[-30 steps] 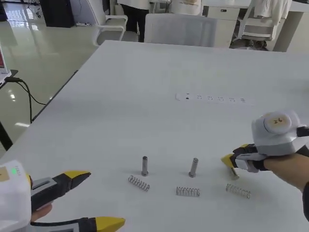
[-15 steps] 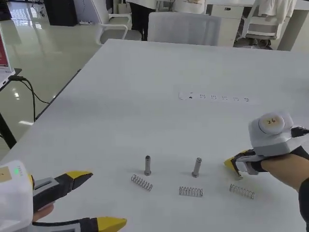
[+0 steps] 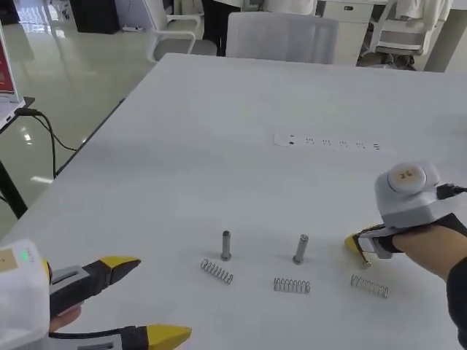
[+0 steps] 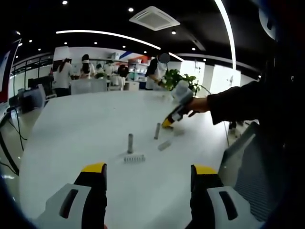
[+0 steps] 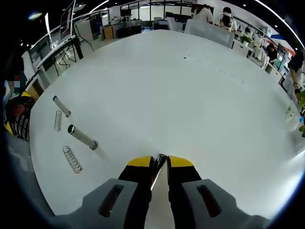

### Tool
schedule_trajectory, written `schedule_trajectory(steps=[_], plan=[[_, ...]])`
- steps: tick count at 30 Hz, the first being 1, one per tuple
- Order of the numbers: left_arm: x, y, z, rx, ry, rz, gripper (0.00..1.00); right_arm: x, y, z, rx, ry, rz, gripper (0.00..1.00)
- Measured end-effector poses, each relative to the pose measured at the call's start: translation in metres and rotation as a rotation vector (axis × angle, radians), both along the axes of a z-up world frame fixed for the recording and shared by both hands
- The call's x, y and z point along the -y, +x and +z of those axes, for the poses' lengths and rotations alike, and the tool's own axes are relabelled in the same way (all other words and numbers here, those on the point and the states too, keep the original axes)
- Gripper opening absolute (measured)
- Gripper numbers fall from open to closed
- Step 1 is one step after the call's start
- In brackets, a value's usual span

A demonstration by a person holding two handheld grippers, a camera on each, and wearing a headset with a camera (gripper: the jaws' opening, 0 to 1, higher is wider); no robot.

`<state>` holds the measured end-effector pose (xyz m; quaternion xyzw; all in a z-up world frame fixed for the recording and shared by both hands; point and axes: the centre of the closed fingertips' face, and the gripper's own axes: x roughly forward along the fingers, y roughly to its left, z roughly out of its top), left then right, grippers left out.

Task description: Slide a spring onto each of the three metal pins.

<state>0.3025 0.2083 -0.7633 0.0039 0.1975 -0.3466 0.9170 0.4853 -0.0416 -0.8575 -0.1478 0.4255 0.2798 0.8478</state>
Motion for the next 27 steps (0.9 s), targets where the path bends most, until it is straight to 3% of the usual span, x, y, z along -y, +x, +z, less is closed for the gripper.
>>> schedule_trajectory(steps=[4,6,13,20,27], plan=[[-0.001,0.001,0.000,0.000,-0.005,0.003,0.67,-0.001,-0.001,0.000,0.000,-0.002,-0.008,0.09],[-0.001,0.002,0.000,-0.001,-0.005,0.003,0.67,-0.002,0.000,0.000,0.008,-0.029,0.008,0.09],[0.000,0.002,0.000,0.000,-0.006,-0.004,0.66,-0.003,0.001,-0.001,-0.023,-0.065,-0.018,0.05],[-0.002,0.002,0.005,0.011,-0.006,-0.001,0.66,-0.003,-0.007,0.000,-0.063,-0.011,-0.067,0.04],[-0.001,0.001,0.007,0.015,-0.003,-0.006,0.66,-0.003,-0.014,0.013,-0.020,0.046,-0.077,0.04]])
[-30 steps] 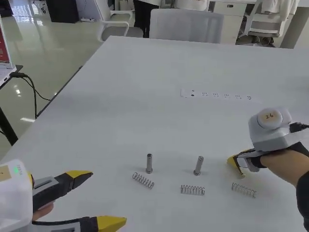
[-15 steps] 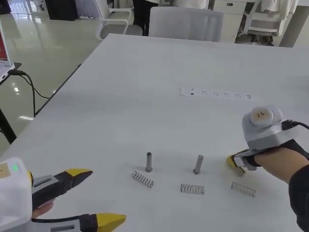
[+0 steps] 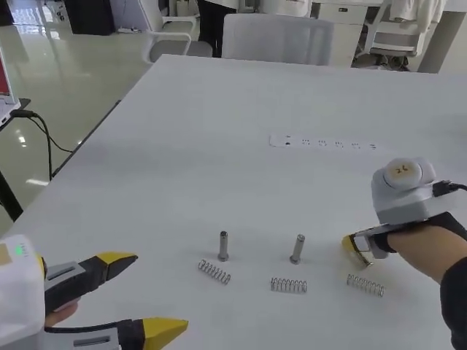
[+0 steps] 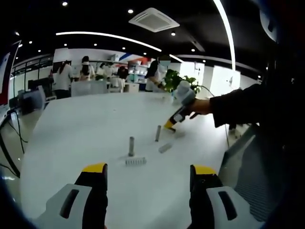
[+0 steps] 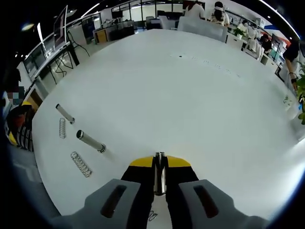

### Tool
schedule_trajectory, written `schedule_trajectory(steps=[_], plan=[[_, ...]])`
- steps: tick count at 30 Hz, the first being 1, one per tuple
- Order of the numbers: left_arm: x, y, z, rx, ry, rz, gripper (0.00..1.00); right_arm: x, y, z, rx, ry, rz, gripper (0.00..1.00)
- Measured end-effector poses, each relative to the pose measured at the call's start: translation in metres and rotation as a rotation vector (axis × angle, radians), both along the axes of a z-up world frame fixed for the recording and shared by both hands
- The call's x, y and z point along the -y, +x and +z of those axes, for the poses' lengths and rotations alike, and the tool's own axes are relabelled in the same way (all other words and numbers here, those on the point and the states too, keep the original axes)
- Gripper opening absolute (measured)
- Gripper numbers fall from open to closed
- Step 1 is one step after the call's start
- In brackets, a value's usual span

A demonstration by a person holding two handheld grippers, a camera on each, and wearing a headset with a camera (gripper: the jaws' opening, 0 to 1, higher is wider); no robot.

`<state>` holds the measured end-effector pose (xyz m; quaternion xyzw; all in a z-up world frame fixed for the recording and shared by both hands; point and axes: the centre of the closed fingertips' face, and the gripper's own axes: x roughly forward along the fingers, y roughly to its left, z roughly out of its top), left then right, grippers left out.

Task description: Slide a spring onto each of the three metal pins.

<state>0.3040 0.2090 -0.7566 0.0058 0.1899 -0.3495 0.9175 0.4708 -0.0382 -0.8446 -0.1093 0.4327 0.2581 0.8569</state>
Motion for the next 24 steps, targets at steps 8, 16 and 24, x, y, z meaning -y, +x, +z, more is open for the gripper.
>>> schedule_trajectory(steps=[8,16,24], plan=[[0.004,-0.001,0.004,0.009,0.006,-0.015,0.65,0.004,-0.011,0.015,0.067,0.040,-0.009,0.04],[0.008,-0.003,0.007,0.018,0.011,-0.032,0.65,0.006,-0.016,0.022,0.122,0.066,-0.007,0.04],[0.007,-0.004,0.008,0.020,0.015,-0.033,0.65,0.007,-0.016,0.026,0.158,0.081,0.001,0.04]])
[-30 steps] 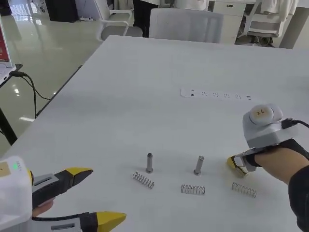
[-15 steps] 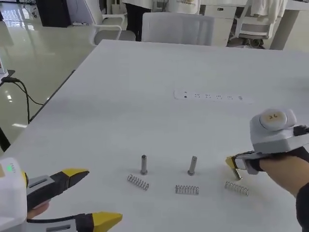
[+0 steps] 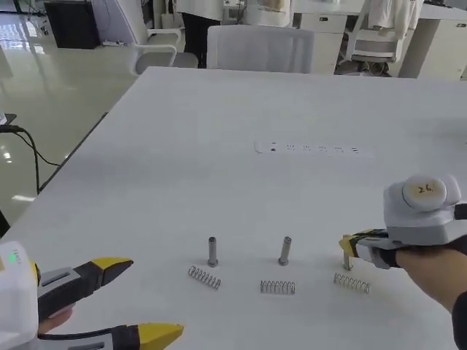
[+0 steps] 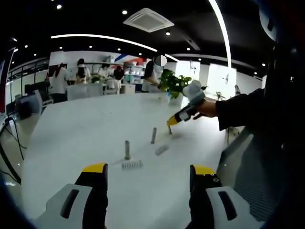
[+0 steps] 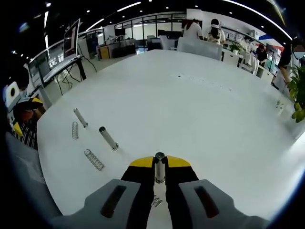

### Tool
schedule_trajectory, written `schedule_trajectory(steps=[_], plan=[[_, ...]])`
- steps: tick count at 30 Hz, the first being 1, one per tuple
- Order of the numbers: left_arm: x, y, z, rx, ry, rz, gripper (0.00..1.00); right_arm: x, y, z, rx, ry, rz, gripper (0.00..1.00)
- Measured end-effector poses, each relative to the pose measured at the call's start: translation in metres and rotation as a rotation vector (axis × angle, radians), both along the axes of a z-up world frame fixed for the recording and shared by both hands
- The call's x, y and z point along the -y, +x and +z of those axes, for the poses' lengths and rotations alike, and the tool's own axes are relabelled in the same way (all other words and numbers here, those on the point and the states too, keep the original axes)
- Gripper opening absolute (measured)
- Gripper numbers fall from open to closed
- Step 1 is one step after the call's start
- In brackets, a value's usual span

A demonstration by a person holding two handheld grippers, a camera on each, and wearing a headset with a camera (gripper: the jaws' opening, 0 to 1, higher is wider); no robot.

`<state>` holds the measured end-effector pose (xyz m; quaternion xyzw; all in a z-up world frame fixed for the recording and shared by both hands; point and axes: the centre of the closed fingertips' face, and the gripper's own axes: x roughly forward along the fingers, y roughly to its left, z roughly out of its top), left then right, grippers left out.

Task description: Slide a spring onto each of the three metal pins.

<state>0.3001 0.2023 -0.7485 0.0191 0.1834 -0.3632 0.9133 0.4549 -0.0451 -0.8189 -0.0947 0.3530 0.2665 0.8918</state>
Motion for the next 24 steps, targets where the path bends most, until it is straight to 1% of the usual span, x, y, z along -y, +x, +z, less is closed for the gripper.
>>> schedule_trajectory(steps=[3,5,7,9,10,12,16,21,24], plan=[[0.0007,-0.0002,-0.0003,0.000,0.001,-0.003,0.65,0.0003,-0.0033,0.0005,-0.001,0.000,0.002,0.04],[0.0012,0.0002,0.0002,0.001,0.000,-0.004,0.65,0.0015,-0.0067,0.0007,0.006,-0.008,0.009,0.04],[0.0011,0.0006,0.0005,0.003,-0.001,-0.003,0.65,0.0026,-0.0096,0.0014,0.016,-0.005,0.014,0.04],[0.0011,0.0010,0.0002,0.002,-0.002,-0.003,0.65,0.0023,-0.0094,0.0017,0.029,0.007,0.021,0.04],[0.0013,0.0011,-0.0001,0.002,-0.001,-0.004,0.65,0.0031,-0.0080,0.0016,0.030,0.021,0.015,0.04],[0.0021,0.0012,-0.0002,0.003,-0.002,-0.006,0.65,0.0027,-0.0083,0.0021,0.031,0.028,0.012,0.04],[0.0028,0.0008,-0.0003,0.004,-0.001,-0.008,0.65,0.0005,-0.0090,0.0021,0.052,0.018,0.040,0.04],[0.0019,0.0006,0.0000,0.005,-0.003,-0.005,0.65,0.0026,-0.0088,0.0029,0.055,0.024,0.039,0.04],[0.0018,0.0005,-0.0004,0.005,-0.002,-0.004,0.65,0.0044,-0.0092,0.0026,0.067,0.025,0.045,0.05]])
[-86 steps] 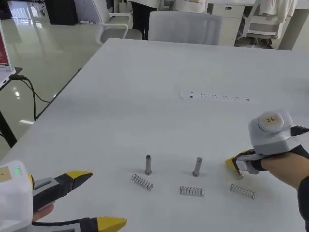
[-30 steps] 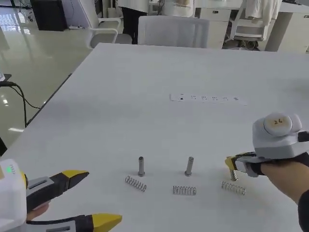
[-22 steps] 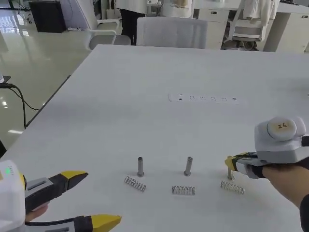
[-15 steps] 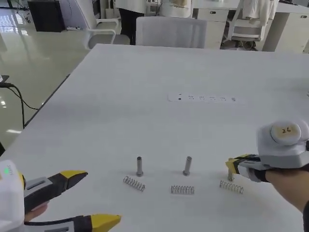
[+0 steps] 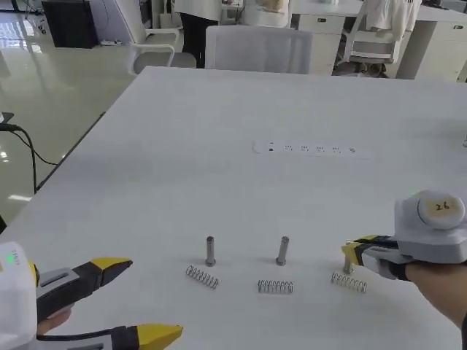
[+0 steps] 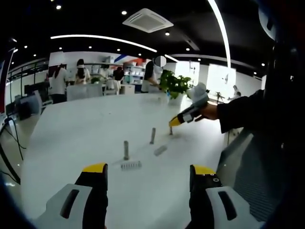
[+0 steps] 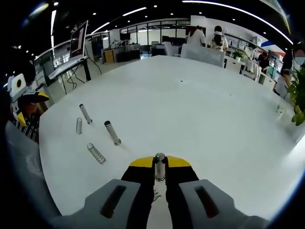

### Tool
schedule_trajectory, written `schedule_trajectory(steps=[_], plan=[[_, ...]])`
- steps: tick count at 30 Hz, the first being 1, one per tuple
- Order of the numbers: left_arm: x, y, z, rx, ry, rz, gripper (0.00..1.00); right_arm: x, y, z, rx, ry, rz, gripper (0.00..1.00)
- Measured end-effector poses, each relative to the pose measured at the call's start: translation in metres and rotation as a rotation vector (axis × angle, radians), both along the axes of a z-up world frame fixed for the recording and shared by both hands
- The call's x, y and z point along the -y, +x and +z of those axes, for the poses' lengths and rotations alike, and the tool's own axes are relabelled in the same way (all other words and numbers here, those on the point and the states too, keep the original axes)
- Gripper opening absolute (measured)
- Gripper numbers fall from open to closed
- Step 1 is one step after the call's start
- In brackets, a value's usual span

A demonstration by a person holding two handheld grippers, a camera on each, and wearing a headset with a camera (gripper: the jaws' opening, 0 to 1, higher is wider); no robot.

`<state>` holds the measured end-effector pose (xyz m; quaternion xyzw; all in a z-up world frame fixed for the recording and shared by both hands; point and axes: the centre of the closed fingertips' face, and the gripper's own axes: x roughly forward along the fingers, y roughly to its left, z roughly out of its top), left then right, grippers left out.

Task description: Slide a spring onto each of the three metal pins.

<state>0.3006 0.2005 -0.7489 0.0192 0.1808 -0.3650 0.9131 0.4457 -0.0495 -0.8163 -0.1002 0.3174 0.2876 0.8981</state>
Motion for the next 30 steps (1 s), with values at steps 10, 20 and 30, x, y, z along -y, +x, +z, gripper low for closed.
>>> schedule_trajectory(steps=[10,20,30], plan=[[0.0014,-0.0003,0.0006,0.001,-0.001,0.000,0.65,0.0001,0.0031,0.0009,0.017,0.044,-0.007,0.05],[0.0021,-0.0003,0.0009,0.002,-0.002,-0.001,0.65,-0.0024,0.0033,0.0006,0.051,0.040,0.017,0.05],[0.0020,-0.0007,0.0005,0.001,0.001,-0.002,0.65,0.0009,0.0001,-0.0002,0.028,0.040,0.015,0.05]])
